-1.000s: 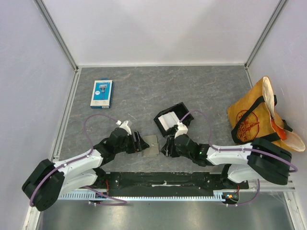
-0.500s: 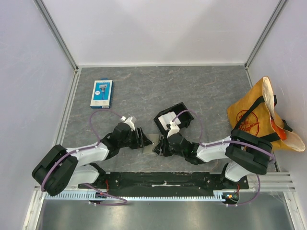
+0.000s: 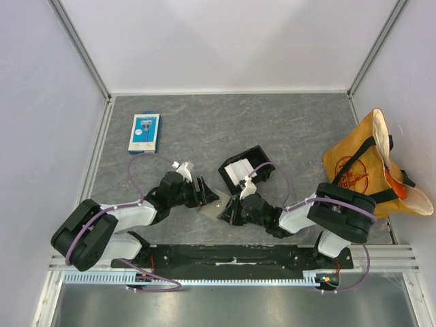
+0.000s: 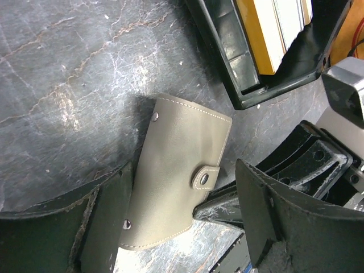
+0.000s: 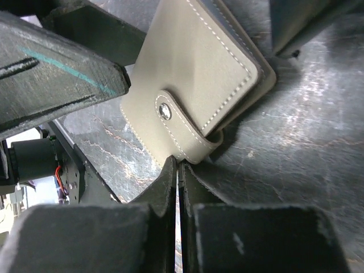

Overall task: Put the credit cards into the card holder
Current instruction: Open the card holder at the center of the board.

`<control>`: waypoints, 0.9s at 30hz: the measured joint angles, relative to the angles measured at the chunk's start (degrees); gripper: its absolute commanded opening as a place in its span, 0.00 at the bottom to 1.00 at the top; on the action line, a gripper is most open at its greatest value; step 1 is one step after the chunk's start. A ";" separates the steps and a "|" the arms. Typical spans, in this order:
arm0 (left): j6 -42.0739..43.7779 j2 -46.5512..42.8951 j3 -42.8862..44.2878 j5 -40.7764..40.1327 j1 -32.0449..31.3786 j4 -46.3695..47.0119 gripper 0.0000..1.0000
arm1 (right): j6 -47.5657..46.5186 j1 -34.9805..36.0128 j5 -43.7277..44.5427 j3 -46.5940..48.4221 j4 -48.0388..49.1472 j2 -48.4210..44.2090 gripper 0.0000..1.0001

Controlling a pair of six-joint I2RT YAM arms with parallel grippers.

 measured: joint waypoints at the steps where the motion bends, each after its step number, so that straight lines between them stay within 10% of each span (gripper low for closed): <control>1: 0.04 0.22 0.00 0.37 0.22 0.31 0.82 | 0.11 0.13 -0.37 -0.11 1.20 0.61 0.00; 13: 2.29 6.36 -2.78 4.90 2.29 10.91 0.36 | -0.44 1.95 -1.18 -0.81 5.20 2.45 0.00; 22: 2.78 5.84 -5.42 9.14 2.56 14.69 0.50 | -0.74 2.45 -3.13 -0.96 4.59 2.03 0.02; 27: 3.69 3.08 -7.17 10.25 2.58 13.46 0.38 | -0.79 2.75 -4.28 -1.07 3.78 1.53 0.03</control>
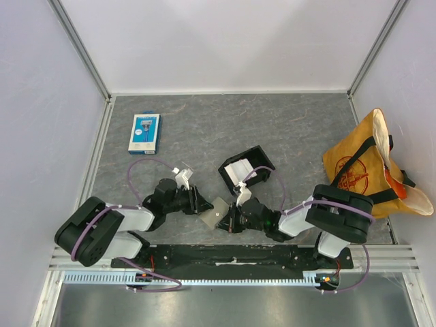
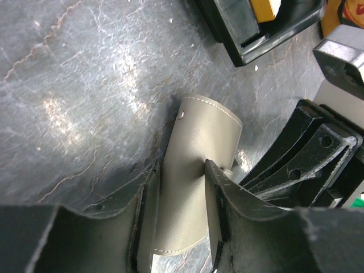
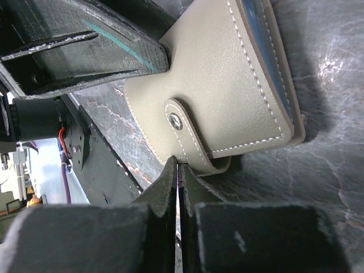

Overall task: Put the credit cards into the card holder
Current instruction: Open the card holder at the center of the board.

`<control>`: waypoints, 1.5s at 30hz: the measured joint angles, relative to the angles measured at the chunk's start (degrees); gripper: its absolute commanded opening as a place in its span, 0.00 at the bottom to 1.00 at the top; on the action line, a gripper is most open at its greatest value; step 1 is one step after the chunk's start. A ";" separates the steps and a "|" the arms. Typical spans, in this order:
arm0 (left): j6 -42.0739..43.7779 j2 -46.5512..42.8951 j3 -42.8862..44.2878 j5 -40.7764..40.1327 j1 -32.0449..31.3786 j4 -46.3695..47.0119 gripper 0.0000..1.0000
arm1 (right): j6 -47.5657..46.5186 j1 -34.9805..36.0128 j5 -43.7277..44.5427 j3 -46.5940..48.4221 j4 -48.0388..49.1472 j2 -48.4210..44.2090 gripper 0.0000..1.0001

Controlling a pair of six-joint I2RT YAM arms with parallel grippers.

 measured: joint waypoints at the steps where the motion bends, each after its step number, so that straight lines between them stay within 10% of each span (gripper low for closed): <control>1: 0.35 -0.39 -0.22 0.00 0.00 -0.50 0.33 | 0.00 0.07 -0.15 -0.02 -0.20 -0.11 0.03; 7: 1.73 -1.05 -0.52 0.24 0.15 -2.21 0.02 | -0.24 0.20 -1.11 -0.13 -0.98 -0.63 0.10; 23: 4.98 2.01 4.07 11.02 -2.36 -12.55 0.02 | -14.05 -1.40 6.45 -0.33 -26.77 -26.84 0.37; 45: 5.99 3.10 6.01 10.95 -2.93 -15.56 0.02 | -17.88 -0.31 -6.60 3.98 -23.98 -14.23 0.43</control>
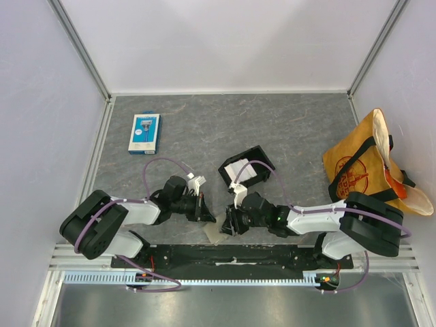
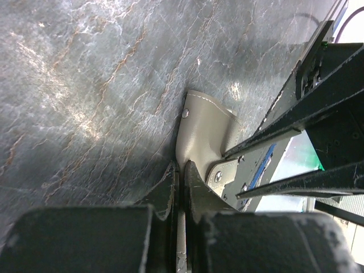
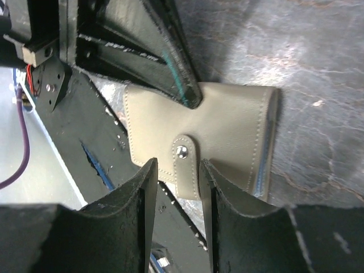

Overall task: Put the credit cards into the card holder
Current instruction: Open the card holder at the center of the board.

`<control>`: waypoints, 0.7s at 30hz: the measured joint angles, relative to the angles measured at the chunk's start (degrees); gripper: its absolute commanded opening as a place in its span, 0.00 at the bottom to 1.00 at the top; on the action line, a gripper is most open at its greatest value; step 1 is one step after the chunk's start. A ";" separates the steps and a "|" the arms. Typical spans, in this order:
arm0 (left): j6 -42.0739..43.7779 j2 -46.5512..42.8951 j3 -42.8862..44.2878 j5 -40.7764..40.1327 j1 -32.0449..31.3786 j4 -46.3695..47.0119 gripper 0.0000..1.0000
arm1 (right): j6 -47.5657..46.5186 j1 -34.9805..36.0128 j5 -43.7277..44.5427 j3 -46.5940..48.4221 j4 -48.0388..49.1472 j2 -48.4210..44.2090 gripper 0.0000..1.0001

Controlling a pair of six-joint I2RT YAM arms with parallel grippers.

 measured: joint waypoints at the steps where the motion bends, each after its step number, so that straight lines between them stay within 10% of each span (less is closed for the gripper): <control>1: 0.00 0.00 0.00 -0.07 0.00 -0.02 0.02 | -0.31 0.11 -0.61 0.24 -0.17 0.17 0.43; 11: -0.07 -0.22 0.04 -0.70 -0.11 -0.37 0.02 | -5.31 1.46 -2.69 5.20 -6.25 2.60 0.40; 21: -1.97 -1.38 -0.59 -1.95 0.02 -0.83 0.02 | -9.31 5.97 1.64 11.85 -12.22 7.43 0.08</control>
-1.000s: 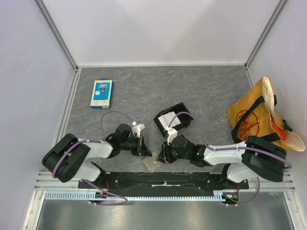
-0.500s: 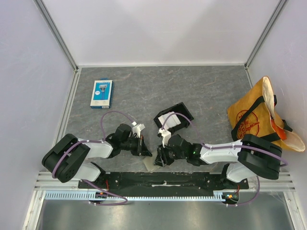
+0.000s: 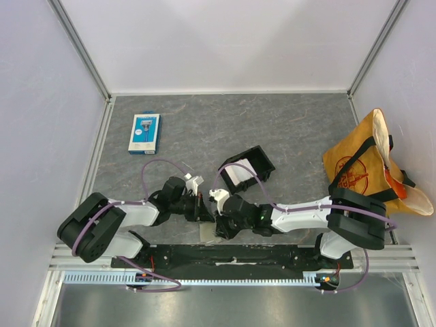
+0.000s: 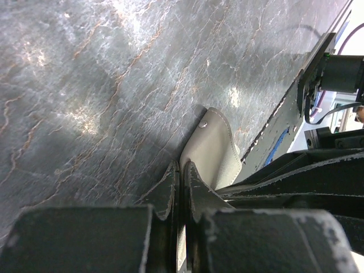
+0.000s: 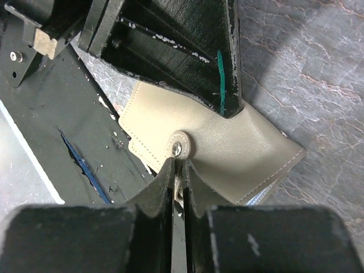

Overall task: Put the credit cards into the card holder
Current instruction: Open the card holder at the center of the board.

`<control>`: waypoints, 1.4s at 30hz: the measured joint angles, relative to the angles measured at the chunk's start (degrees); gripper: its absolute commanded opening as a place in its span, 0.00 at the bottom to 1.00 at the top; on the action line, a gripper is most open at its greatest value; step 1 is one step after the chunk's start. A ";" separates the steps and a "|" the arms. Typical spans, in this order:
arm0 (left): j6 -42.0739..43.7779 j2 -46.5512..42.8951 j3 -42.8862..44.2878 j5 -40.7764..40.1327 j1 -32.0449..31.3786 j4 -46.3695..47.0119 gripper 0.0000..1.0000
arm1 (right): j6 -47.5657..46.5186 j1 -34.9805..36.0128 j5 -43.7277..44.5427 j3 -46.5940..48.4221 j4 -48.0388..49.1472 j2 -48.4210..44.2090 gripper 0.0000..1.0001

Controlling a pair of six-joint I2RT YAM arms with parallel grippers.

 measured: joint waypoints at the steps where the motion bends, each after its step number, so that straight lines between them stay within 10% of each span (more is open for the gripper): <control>1: -0.33 -0.15 -0.13 -0.17 0.00 0.11 0.02 | -0.20 0.22 0.44 0.17 -0.13 0.15 0.06; 29: -8.79 -3.67 -1.46 -7.72 -1.11 -1.05 0.02 | -6.16 7.74 -3.89 -1.18 5.22 0.55 0.00; 42: -11.17 -8.70 -2.23 -14.29 -1.27 -4.37 0.08 | 2.73 6.56 4.33 -4.98 -1.53 -5.46 0.22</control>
